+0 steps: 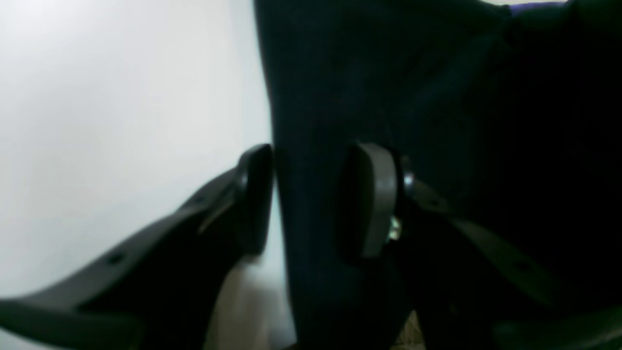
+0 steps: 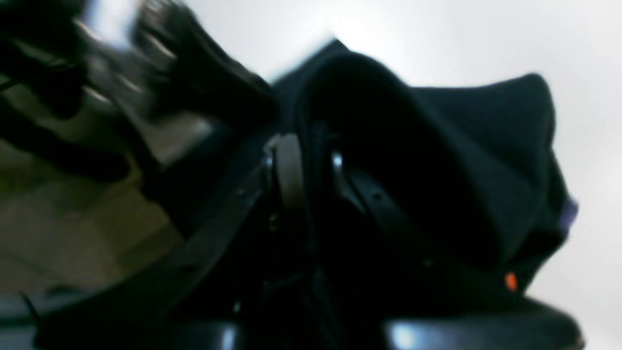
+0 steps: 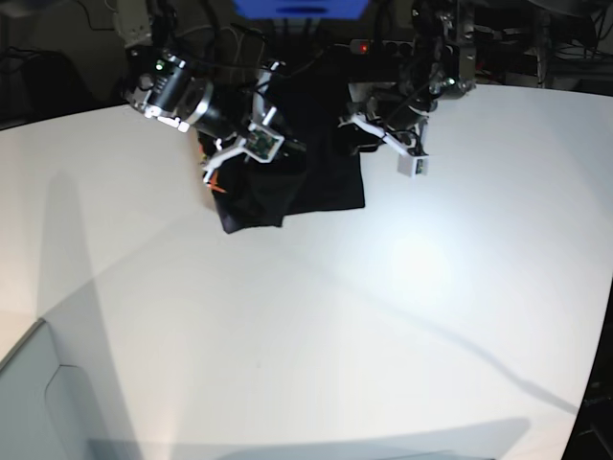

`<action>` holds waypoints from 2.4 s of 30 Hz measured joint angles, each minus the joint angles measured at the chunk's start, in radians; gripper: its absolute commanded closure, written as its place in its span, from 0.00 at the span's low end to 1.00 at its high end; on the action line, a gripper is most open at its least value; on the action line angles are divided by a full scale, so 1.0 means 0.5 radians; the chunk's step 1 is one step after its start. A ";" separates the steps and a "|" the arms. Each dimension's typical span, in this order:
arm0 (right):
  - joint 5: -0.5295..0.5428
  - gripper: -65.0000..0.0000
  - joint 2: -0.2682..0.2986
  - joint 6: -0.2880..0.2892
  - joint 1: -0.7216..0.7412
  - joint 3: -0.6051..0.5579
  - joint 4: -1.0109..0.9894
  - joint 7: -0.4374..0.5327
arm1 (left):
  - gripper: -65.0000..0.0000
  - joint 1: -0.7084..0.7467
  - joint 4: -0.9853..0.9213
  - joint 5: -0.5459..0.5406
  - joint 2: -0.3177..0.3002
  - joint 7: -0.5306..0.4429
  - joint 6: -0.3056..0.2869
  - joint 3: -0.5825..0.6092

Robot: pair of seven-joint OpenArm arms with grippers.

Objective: Fold the T-shirt properly
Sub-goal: 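Grasp the shirt's end with the right gripper and fold it over, then fold the shirt end over the stack with the right gripper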

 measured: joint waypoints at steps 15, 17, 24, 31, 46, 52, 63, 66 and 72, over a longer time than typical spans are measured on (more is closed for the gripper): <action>0.008 1.00 -0.170 0.000 0.215 -0.117 -0.401 -0.017 | 0.59 0.011 0.005 -0.004 -0.011 -0.002 -0.004 -0.005; 0.008 1.00 -0.169 0.000 0.226 -0.142 -0.405 -0.013 | 0.59 0.016 0.011 -0.008 -0.011 -0.001 -0.004 -0.008; 0.009 1.00 -0.172 0.000 0.279 -0.244 -0.405 0.005 | 0.59 0.066 0.161 0.082 -0.018 0.075 0.043 -0.014; -0.002 0.84 -0.208 0.000 0.293 -0.240 -0.408 -0.002 | 0.59 0.082 0.176 0.080 -0.112 0.060 0.043 -0.022; 0.009 0.33 -0.140 0.001 0.302 -0.231 -0.390 0.007 | 0.59 0.134 0.249 0.063 -0.133 0.083 0.043 -0.211; 0.011 0.32 -0.072 0.000 0.297 -0.225 -0.239 0.005 | 0.59 0.192 0.369 0.054 -0.134 0.105 0.042 -0.273; 0.014 0.33 -0.079 0.000 0.232 0.219 -0.173 0.006 | 0.59 0.236 0.380 0.058 -0.121 0.090 0.034 -0.590; 0.015 0.41 -0.089 0.001 0.237 0.303 -0.173 0.007 | 0.59 0.237 0.380 0.059 -0.121 0.091 0.034 -0.626; 0.017 0.88 -0.095 0.000 0.244 0.316 -0.186 0.008 | 0.59 0.237 0.380 0.058 -0.121 0.090 0.034 -0.633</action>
